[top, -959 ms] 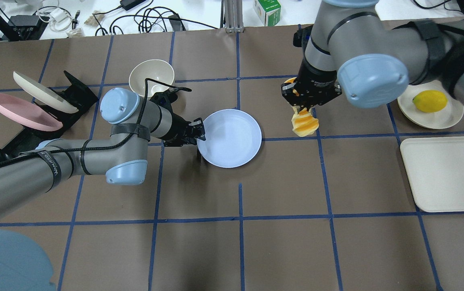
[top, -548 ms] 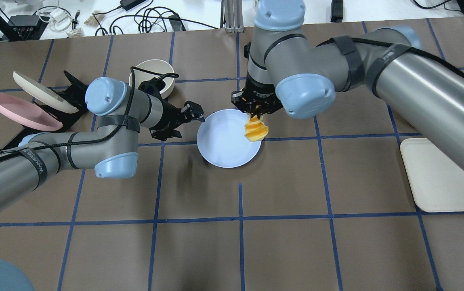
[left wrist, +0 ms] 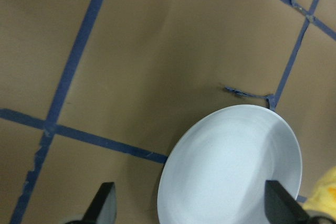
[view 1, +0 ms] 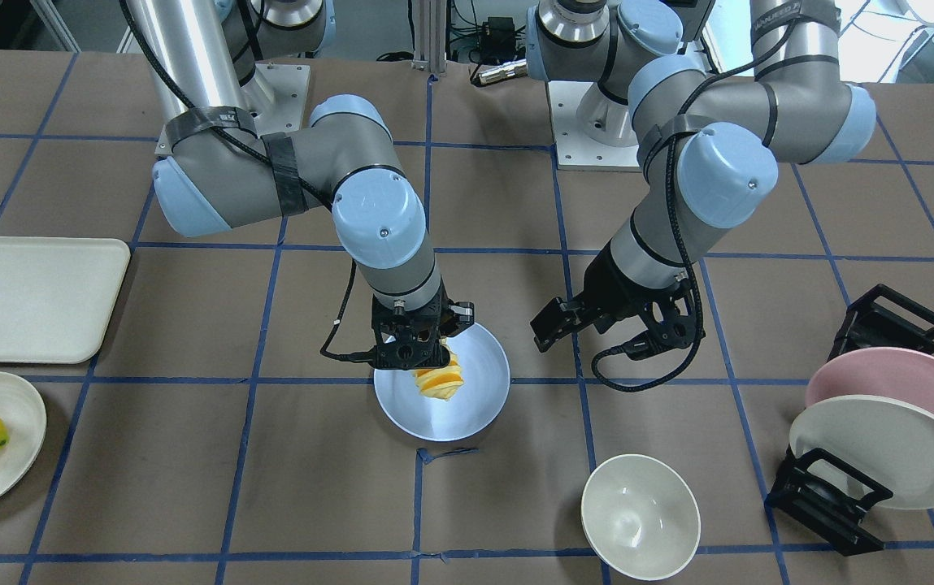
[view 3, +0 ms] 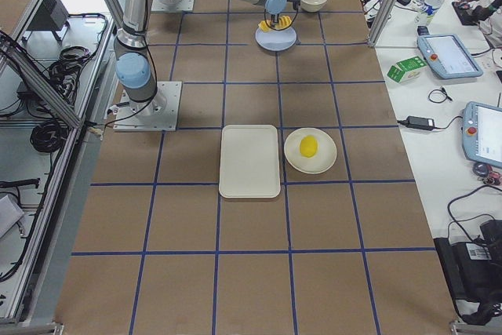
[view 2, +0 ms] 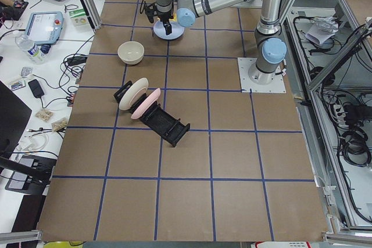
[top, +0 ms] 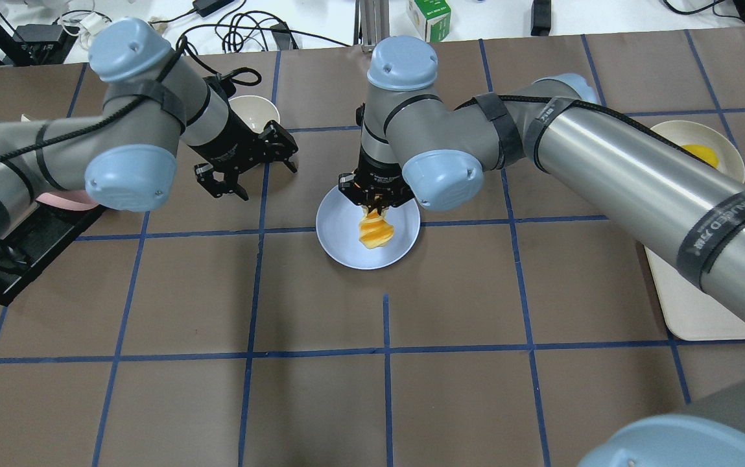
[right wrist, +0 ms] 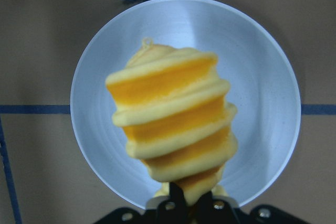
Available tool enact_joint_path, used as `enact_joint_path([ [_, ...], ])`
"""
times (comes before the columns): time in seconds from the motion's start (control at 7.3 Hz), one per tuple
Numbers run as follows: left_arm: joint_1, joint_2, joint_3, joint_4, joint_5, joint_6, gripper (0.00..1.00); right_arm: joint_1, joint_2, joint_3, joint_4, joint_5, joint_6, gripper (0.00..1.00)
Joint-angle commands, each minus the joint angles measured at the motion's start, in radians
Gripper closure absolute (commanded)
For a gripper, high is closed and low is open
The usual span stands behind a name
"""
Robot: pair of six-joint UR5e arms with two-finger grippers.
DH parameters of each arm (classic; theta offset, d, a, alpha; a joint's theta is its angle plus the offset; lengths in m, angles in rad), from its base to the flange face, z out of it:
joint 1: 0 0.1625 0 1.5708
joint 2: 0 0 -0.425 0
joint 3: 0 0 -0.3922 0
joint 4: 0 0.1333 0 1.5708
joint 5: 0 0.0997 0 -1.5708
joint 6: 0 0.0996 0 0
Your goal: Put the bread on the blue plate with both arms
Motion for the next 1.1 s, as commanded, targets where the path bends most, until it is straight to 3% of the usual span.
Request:
enact_joint_path([
  [0.0, -0.005, 0.038, 0.11, -0.235, 0.029, 0.016, 0.0, 0.017, 0.04, 0.011, -0.078, 0.002, -0.002, 0.65],
  [0.14, -0.007, 0.062, 0.153, -0.325, 0.03, 0.016, 0.0, 0.017, 0.053, 0.011, -0.109, 0.004, 0.008, 0.46],
  [0.27, -0.007, 0.079, 0.182, -0.373, 0.044, 0.024, 0.0, 0.017, 0.054, 0.013, -0.111, 0.002, 0.007, 0.08],
  [0.41, -0.007, 0.09, 0.184, -0.377, 0.094, 0.033, 0.0, 0.019, 0.053, 0.013, -0.11, 0.004, 0.009, 0.0],
  [0.55, -0.01, 0.098, 0.186, -0.365, 0.098, 0.121, 0.0, 0.019, 0.047, 0.013, -0.108, 0.004, 0.01, 0.0],
  [0.82, -0.005, 0.101, 0.183, -0.27, 0.217, 0.425, 0.0, -0.004, -0.019, 0.016, -0.061, -0.005, -0.008, 0.0],
  [0.96, -0.014, 0.102, 0.186, -0.198, 0.214, 0.441, 0.0, -0.035, -0.107, 0.017, 0.072, -0.042, -0.027, 0.0],
])
